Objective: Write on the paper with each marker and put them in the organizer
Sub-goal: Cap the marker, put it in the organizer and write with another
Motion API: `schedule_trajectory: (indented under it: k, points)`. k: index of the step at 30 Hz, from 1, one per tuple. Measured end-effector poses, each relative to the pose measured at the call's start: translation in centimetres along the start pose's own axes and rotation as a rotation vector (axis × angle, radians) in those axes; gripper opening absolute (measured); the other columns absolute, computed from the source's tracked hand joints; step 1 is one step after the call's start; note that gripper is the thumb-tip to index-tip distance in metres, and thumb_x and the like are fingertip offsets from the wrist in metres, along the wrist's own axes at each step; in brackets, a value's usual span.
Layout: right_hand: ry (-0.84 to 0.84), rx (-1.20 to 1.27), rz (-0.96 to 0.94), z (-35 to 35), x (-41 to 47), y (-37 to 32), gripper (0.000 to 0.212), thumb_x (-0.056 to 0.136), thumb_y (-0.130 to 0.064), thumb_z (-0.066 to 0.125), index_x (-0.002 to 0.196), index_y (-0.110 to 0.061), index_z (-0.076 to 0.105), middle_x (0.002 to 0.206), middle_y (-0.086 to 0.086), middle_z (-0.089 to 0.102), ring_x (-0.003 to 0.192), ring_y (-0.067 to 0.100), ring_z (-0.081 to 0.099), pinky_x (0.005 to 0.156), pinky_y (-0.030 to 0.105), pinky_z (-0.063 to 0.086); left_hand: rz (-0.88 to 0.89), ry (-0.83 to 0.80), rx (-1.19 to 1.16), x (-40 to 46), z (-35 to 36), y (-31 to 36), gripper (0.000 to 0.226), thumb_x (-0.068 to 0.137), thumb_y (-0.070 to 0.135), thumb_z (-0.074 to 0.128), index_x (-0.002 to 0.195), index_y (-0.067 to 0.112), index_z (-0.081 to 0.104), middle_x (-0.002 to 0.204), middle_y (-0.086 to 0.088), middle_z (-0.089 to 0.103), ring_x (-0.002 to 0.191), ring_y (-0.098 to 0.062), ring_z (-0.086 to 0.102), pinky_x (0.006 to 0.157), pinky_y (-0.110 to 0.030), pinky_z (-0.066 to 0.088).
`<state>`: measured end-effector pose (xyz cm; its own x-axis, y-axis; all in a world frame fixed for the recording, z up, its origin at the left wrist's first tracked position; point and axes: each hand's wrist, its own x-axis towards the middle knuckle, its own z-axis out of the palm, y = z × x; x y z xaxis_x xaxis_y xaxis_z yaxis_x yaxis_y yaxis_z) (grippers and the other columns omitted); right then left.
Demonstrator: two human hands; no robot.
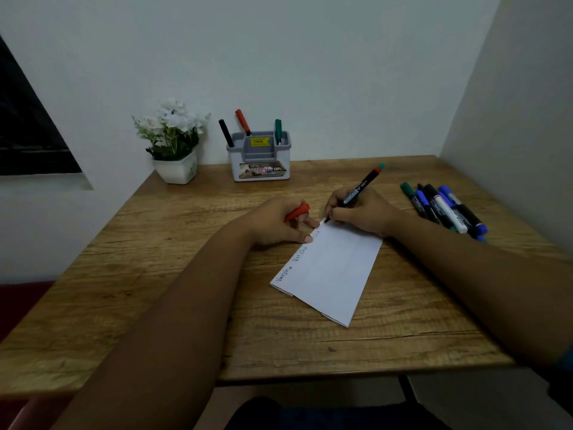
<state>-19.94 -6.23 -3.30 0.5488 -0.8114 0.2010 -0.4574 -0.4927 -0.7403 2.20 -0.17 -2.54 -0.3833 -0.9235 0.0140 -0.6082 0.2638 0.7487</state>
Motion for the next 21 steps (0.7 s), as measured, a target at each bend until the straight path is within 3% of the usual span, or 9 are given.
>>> schedule_trajectory:
  k: [7,13,18,21]
  points:
    - [-0.005,-0.015,-0.003,-0.10,-0.08,-0.17,0.021,0.080,-0.009,0.068,0.074,-0.029,0.073,0.089,-0.005,0.073,0.089,0.011,0.066,0.084,0.035,0.053,0.003,-0.002,0.028,-0.01,-0.01,0.23,0.032,0.075,0.016,0.081,0.078,0.020,0.049,0.105,0.013,0.071,0.104,0.002,0.062,0.091,-0.027,0.049]
    - [0.028,-0.025,-0.001,-0.06,0.14,-0.09,0.010,0.082,-0.008,0.068,0.081,-0.015,0.075,0.087,-0.004,0.073,0.086,0.008,0.066,0.082,0.032,0.054,-0.018,-0.006,0.002,-0.03,0.00,0.31,0.031,0.075,0.015,0.081,0.081,0.015,0.050,0.106,0.012,0.071,0.099,0.009,0.062,0.082,-0.017,0.047]
    - [0.028,-0.035,-0.007,0.12,0.11,0.03,0.008,0.083,-0.008,0.068,0.083,-0.012,0.074,0.089,-0.003,0.073,0.086,0.008,0.066,0.080,0.027,0.052,-0.019,-0.005,-0.009,-0.12,0.05,0.26,0.032,0.074,0.016,0.082,0.078,0.022,0.050,0.106,0.013,0.071,0.106,-0.002,0.063,0.094,-0.030,0.048]
    - [0.030,-0.043,-0.003,0.11,0.16,0.13,0.007,0.082,-0.010,0.068,0.082,-0.013,0.074,0.088,-0.005,0.073,0.086,0.006,0.066,0.081,0.026,0.052,-0.028,-0.012,-0.003,-0.11,0.02,0.27,0.031,0.074,0.017,0.082,0.080,0.021,0.051,0.107,0.014,0.071,0.103,0.001,0.063,0.092,-0.027,0.048]
